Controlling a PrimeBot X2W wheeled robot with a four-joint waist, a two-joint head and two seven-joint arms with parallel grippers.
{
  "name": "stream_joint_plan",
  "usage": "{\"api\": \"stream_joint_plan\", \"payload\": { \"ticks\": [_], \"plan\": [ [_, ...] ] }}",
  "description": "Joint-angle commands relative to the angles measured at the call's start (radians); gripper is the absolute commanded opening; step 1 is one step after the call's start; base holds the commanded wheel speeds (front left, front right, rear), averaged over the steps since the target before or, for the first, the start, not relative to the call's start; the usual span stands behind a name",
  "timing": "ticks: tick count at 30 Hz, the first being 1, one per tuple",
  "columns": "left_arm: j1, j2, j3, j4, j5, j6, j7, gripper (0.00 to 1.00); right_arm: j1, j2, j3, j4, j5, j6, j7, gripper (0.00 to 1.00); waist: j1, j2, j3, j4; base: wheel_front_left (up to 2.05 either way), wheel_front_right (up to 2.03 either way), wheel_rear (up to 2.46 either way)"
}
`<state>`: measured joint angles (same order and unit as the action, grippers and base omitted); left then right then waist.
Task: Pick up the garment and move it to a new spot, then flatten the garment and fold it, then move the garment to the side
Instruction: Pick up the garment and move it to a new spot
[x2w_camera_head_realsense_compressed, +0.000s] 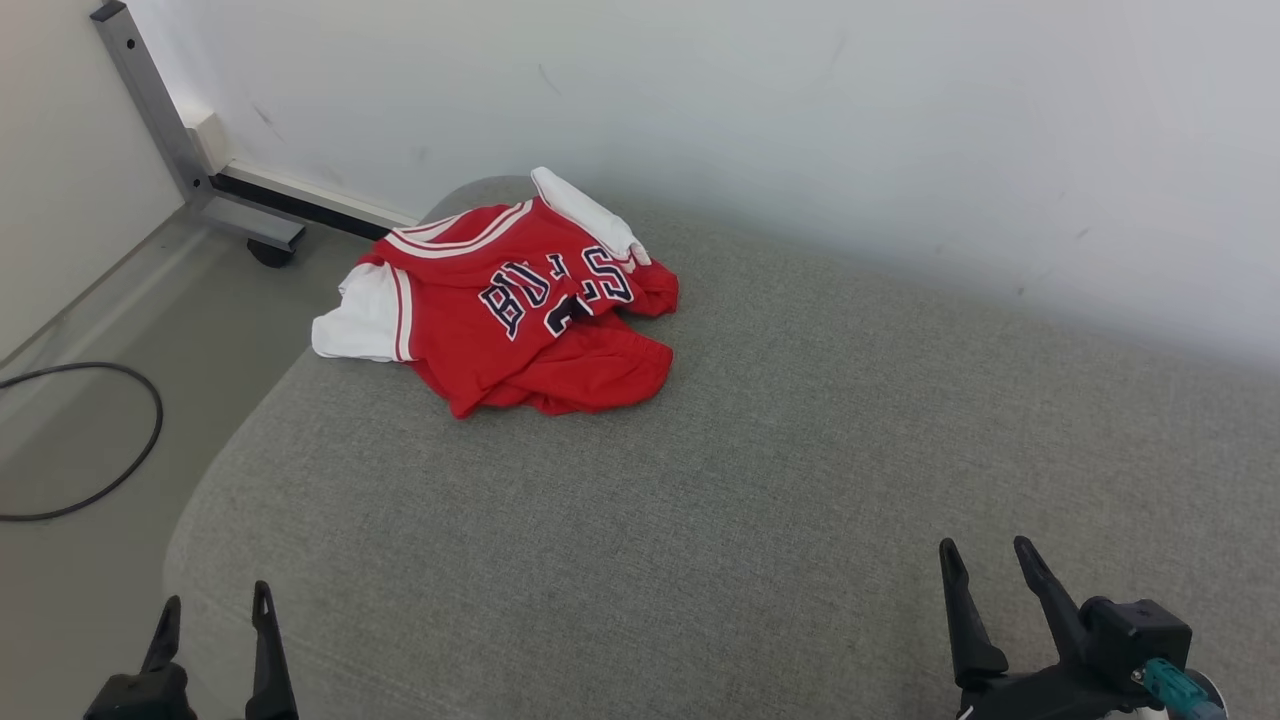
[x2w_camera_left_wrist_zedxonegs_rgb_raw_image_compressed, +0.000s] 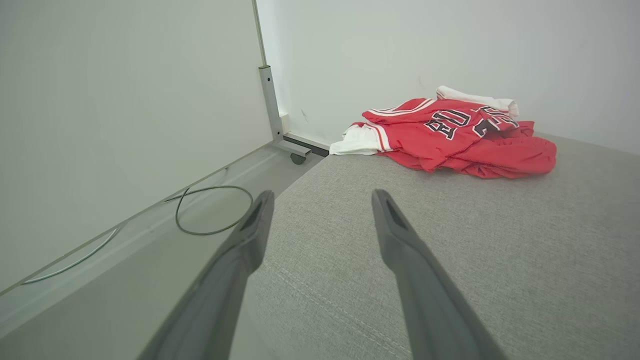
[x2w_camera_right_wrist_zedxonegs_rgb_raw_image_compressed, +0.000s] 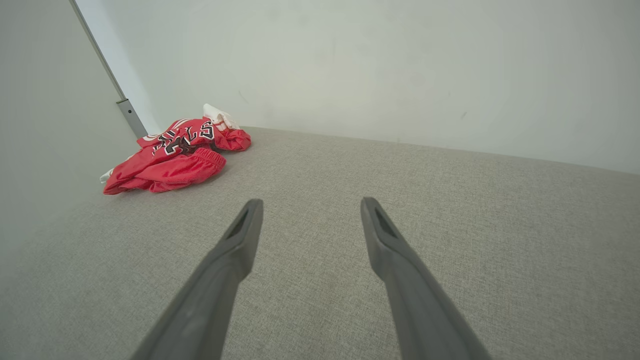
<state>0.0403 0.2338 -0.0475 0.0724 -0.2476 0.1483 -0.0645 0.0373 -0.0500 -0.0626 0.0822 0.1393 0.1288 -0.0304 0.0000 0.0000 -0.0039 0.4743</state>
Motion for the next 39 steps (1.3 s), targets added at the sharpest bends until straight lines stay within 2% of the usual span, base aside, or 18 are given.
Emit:
{"api": "stream_joint_plan", "payload": {
  "ticks": [1, 8, 15, 16, 21, 28, 33, 39],
  "plan": [
    [0.007, -0.003, 0.009, 0.000, -0.010, 0.012, -0.012, 1.00, -0.003, -0.001, 0.003, 0.001, 0.002, 0.004, 0.000, 1.00, 0.0000, 0.0000, 0.000, -0.003, 0.00, 0.00, 0.00],
    [-0.024, -0.014, 0.038, 0.006, -0.034, 0.032, -0.032, 1.00, -0.019, 0.000, 0.017, -0.003, -0.005, 0.004, 0.002, 1.00, 0.0000, 0.0000, 0.017, -0.034, 0.00, 0.00, 0.00],
    [-0.185, 0.014, 0.058, 0.073, -0.091, -0.025, -0.054, 1.00, -0.061, 0.000, 0.014, -0.025, -0.029, 0.004, 0.008, 1.00, 0.0000, 0.0000, 0.080, -0.112, 0.00, 0.00, 0.00],
    [-0.248, 0.032, 0.060, 0.100, -0.092, -0.043, -0.052, 1.00, -0.082, -0.001, 0.019, -0.034, -0.040, 0.004, 0.012, 1.00, 0.0000, 0.0000, 0.110, -0.145, 0.00, 0.00, 0.00],
    [-0.428, 0.074, 0.094, 0.181, -0.153, -0.098, -0.056, 1.00, -0.127, 0.000, 0.012, -0.065, -0.063, 0.004, 0.010, 1.00, 0.0000, 0.0000, 0.198, -0.228, 0.00, 0.00, 0.00],
    [-0.644, 0.170, 0.130, 0.317, -0.197, -0.159, -0.021, 1.00, -0.180, 0.000, 0.001, -0.116, -0.082, 0.004, 0.006, 1.00, 0.0000, 0.0000, 0.326, -0.337, 0.00, 0.00, 0.00],
    [-0.765, 0.227, 0.135, 0.424, -0.217, -0.201, 0.018, 1.00, -0.206, 0.000, -0.012, -0.159, -0.092, 0.004, 0.006, 1.00, 0.0000, 0.0000, 0.400, -0.396, 0.00, 0.00, 0.00],
    [-0.881, 0.272, 0.131, 0.568, -0.239, -0.226, 0.061, 1.00, -0.220, 0.000, -0.031, -0.219, -0.108, 0.004, 0.016, 1.00, 0.0000, 0.0000, 0.462, -0.432, 0.00, 0.00, 0.00]
  ]
}}
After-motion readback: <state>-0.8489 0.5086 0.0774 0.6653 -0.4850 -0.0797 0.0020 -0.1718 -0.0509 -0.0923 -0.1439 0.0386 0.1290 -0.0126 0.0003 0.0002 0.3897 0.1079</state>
